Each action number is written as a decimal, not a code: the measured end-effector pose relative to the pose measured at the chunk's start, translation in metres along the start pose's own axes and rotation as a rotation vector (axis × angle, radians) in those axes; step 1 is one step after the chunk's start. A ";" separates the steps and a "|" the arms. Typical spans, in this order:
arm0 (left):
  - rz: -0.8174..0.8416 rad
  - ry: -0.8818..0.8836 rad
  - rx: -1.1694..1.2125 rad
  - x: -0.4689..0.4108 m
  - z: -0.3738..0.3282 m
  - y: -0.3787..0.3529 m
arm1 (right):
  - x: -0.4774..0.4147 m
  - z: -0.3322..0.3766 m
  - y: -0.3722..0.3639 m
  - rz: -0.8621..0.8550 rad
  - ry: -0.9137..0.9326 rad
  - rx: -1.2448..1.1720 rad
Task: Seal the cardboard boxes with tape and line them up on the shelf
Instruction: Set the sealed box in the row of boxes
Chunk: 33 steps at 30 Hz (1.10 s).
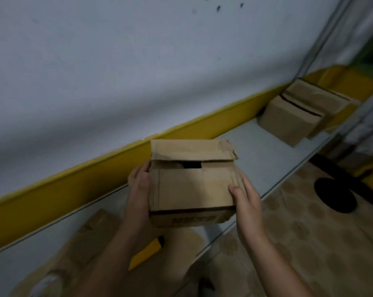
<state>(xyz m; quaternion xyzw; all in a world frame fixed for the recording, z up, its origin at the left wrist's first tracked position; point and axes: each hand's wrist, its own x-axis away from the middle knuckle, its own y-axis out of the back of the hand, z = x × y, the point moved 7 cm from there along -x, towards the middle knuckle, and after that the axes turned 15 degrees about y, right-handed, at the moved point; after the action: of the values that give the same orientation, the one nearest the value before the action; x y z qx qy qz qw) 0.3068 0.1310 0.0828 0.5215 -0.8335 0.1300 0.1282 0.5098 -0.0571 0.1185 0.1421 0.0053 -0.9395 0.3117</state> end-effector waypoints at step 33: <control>0.379 -0.026 -0.269 -0.061 0.007 -0.566 | -0.170 -0.108 0.457 -0.378 -0.049 0.012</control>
<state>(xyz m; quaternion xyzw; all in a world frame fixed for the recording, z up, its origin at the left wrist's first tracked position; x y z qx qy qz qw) 0.8436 -0.0595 0.1019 0.3356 -0.9279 0.0329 0.1592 0.9368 -0.3157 0.0969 0.1174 0.0187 -0.9845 0.1287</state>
